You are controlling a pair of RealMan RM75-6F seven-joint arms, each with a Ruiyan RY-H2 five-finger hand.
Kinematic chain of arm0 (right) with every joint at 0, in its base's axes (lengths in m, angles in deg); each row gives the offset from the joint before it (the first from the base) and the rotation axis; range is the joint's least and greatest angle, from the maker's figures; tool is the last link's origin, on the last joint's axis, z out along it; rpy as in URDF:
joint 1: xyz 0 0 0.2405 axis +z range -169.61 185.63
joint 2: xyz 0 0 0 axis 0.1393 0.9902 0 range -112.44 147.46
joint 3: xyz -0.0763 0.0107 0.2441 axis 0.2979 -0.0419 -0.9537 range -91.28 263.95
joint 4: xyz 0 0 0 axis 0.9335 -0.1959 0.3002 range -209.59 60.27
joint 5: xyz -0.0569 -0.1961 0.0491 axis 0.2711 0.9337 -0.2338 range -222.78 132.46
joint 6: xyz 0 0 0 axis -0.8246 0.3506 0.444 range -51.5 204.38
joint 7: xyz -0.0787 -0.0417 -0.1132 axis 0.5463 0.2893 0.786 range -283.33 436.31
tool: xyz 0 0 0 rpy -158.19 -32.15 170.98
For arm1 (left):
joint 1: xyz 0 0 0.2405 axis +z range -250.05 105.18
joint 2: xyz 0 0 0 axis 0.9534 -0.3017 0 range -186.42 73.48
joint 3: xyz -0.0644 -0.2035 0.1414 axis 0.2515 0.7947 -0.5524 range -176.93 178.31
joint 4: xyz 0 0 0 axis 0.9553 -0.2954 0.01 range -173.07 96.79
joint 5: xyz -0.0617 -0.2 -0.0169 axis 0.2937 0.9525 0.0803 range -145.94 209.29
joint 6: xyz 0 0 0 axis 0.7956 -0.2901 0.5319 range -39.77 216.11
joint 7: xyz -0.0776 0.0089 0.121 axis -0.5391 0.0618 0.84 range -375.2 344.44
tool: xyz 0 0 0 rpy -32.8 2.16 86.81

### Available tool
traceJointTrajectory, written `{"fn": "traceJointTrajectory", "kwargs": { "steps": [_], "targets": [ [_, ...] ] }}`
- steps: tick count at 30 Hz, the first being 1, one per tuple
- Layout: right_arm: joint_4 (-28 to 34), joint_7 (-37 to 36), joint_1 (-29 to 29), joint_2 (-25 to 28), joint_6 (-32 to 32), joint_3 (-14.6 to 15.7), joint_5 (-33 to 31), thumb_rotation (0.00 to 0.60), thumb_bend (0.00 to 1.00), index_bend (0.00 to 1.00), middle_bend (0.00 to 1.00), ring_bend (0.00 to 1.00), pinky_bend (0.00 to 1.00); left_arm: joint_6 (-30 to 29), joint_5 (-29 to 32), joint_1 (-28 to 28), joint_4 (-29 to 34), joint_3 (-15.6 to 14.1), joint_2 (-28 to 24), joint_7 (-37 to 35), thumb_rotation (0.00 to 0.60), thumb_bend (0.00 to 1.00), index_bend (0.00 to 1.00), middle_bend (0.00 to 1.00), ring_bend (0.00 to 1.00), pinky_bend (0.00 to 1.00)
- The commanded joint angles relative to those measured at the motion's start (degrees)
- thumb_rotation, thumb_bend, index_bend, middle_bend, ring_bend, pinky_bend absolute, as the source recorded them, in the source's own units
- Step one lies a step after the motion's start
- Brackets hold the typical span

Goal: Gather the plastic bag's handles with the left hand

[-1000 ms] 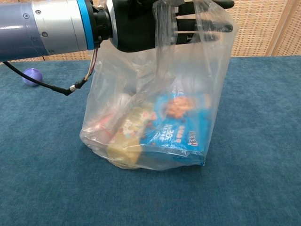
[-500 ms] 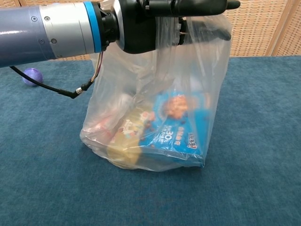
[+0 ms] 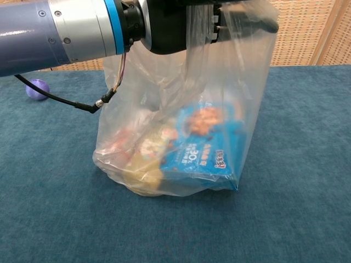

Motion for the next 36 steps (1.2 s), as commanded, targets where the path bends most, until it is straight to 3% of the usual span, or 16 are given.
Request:
{"fn": "traceJointTrajectory", "kwargs": {
  "steps": [1, 16, 26, 36],
  "targets": [
    [0.28, 0.46, 0.12, 0.17, -0.03, -0.07, -0.18, 0.6, 0.43, 0.32, 0.12, 0.0, 0.0, 0.22, 0.36, 0.11, -0.12, 0.24, 0.14, 0.28, 0.6, 0.3, 0.0, 0.0, 0.0, 0.0],
    [1.12, -0.75, 0.02, 0.45, 0.34, 0.0, 0.17, 0.6, 0.43, 0.32, 0.12, 0.0, 0.0, -1.08, 1.64, 1.77, -1.06, 1.61, 2.44, 7.76, 0.6, 0.29, 0.03, 0.0, 0.02, 0.0],
    [1.17, -1.5, 0.12, 0.3, 0.43, 0.55, 1.12, 0.6, 0.42, 0.32, 0.13, 0.0, 0.0, -4.43, 2.98, 3.65, -2.49, 3.82, 5.94, 10.34, 0.571, 0.26, 0.06, 0.0, 0.09, 0.0],
    [0.93, -1.66, 0.41, 0.14, 0.63, 0.36, 1.24, 0.6, 0.41, 0.32, 0.13, 0.0, 0.0, -5.61, 3.2, 4.44, -2.99, 5.05, 7.63, 11.08, 0.567, 0.25, 0.06, 0.0, 0.09, 0.07]
  ]
}}
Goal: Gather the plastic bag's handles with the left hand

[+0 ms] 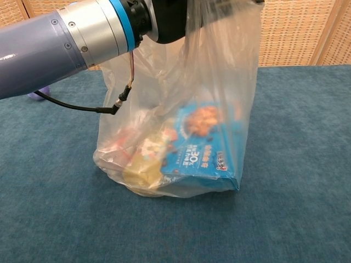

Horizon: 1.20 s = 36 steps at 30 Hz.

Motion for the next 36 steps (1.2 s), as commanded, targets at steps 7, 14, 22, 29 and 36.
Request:
{"fn": "traceJointTrajectory", "kwargs": {
  "steps": [7, 14, 22, 29, 36],
  "targets": [
    [0.61, 0.72, 0.25, 0.43, 0.19, -0.58, -0.47, 0.6, 0.41, 0.32, 0.13, 0.0, 0.0, -0.15, 0.14, 0.54, -0.02, 0.63, 1.07, -0.55, 0.564, 0.25, 0.06, 0.0, 0.11, 0.11],
    [1.11, 1.31, 0.08, 0.83, 0.33, -0.53, -0.84, 0.6, 0.41, 0.32, 0.13, 0.0, 0.0, -1.71, 1.14, 1.69, 0.56, 1.76, 1.86, 2.17, 0.549, 0.25, 0.06, 0.0, 0.1, 0.1],
    [1.62, 1.45, -0.1, 1.27, 0.68, -0.73, -1.01, 0.6, 0.38, 0.32, 0.12, 0.0, 0.0, -0.55, 1.84, 1.96, 2.18, 2.48, 1.34, 4.87, 0.524, 0.25, 0.06, 0.0, 0.06, 0.01],
    [1.49, 1.42, -0.46, 1.6, 1.01, -0.53, -0.8, 0.6, 0.19, 0.28, 0.13, 0.0, 0.0, 0.57, 2.75, 2.16, 2.87, 2.95, 1.2, 6.66, 0.499, 0.25, 0.06, 0.0, 0.06, 0.0],
    [1.3, 1.83, -0.97, 2.8, 0.81, -0.19, -0.66, 0.6, 0.0, 0.05, 0.1, 0.0, 0.0, 0.75, 2.96, 2.54, 2.95, 3.22, 1.21, 7.08, 0.528, 0.25, 0.07, 0.0, 0.06, 0.0]
  ]
}}
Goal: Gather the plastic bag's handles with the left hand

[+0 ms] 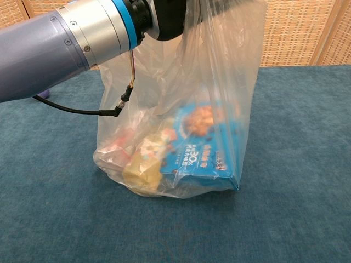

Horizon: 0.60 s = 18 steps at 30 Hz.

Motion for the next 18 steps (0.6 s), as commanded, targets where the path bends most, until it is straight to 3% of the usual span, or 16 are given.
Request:
{"fn": "traceJointTrajectory", "kwargs": {
  "steps": [1, 11, 18],
  "targets": [
    [0.27, 0.39, -0.43, 1.44, -0.62, 0.03, -0.68, 0.6, 0.0, 0.05, 0.1, 0.0, 0.0, -0.05, 0.15, 0.21, -0.05, 0.22, 0.05, 0.14, 0.529, 0.25, 0.07, 0.0, 0.06, 0.0],
    [2.13, 0.94, -2.73, 7.08, -0.05, -1.69, -2.84, 0.6, 0.0, 0.04, 0.09, 0.0, 0.0, 0.39, 0.14, 0.67, 0.16, 0.5, 0.03, 0.35, 0.537, 0.25, 0.07, 0.0, 0.06, 0.0],
    [3.21, 0.84, -4.06, 11.08, -1.77, -0.3, -0.71, 0.6, 0.0, 0.0, 0.06, 0.0, 0.0, 0.22, 0.86, 0.95, -0.22, 1.29, 0.66, 1.44, 0.541, 0.25, 0.07, 0.0, 0.06, 0.0]
  ]
}}
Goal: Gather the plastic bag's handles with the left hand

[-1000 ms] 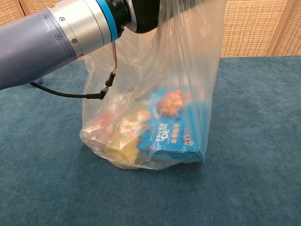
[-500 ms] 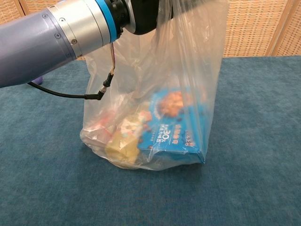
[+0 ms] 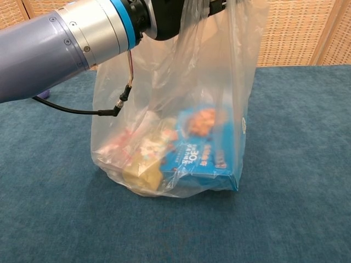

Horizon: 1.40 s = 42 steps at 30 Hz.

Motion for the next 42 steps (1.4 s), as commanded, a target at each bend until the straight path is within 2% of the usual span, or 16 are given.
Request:
{"fn": "traceJointTrajectory", "kwargs": {
  "steps": [1, 8, 17, 29, 42],
  "targets": [
    [0.33, 0.3, -0.62, 1.45, -0.78, 0.96, 1.53, 0.6, 0.0, 0.0, 0.06, 0.0, 0.0, 0.07, 0.32, 0.05, -0.09, 0.37, 0.12, 0.35, 0.543, 0.25, 0.07, 0.0, 0.06, 0.0],
    [1.0, 0.5, -1.06, 3.76, -1.54, 1.85, 3.7, 0.6, 0.0, 0.0, 0.03, 0.0, 0.0, 0.33, 0.8, 0.28, 0.07, 1.02, 0.01, 0.94, 0.548, 0.25, 0.07, 0.0, 0.06, 0.0],
    [0.7, 1.03, -1.11, 4.23, -1.04, 2.07, 4.54, 0.6, 0.0, 0.0, 0.03, 0.0, 0.0, 0.53, 0.81, 0.64, 0.4, 1.27, -0.32, 0.97, 0.557, 0.25, 0.07, 0.0, 0.06, 0.0],
    [-2.82, 0.12, -2.52, 4.14, 0.58, 4.38, 7.74, 0.6, 0.0, 0.0, 0.03, 0.0, 0.0, 0.63, 0.48, 1.15, 0.54, 1.3, -0.56, 0.79, 0.563, 0.25, 0.07, 0.0, 0.06, 0.0],
    [-6.71, -4.45, -4.88, 3.43, 4.41, 6.6, 11.59, 0.6, 0.0, 0.0, 0.01, 0.0, 0.0, 0.87, 0.97, 1.57, 0.17, 1.54, -0.25, 0.93, 0.561, 0.25, 0.07, 0.0, 0.06, 0.0]
  ]
}}
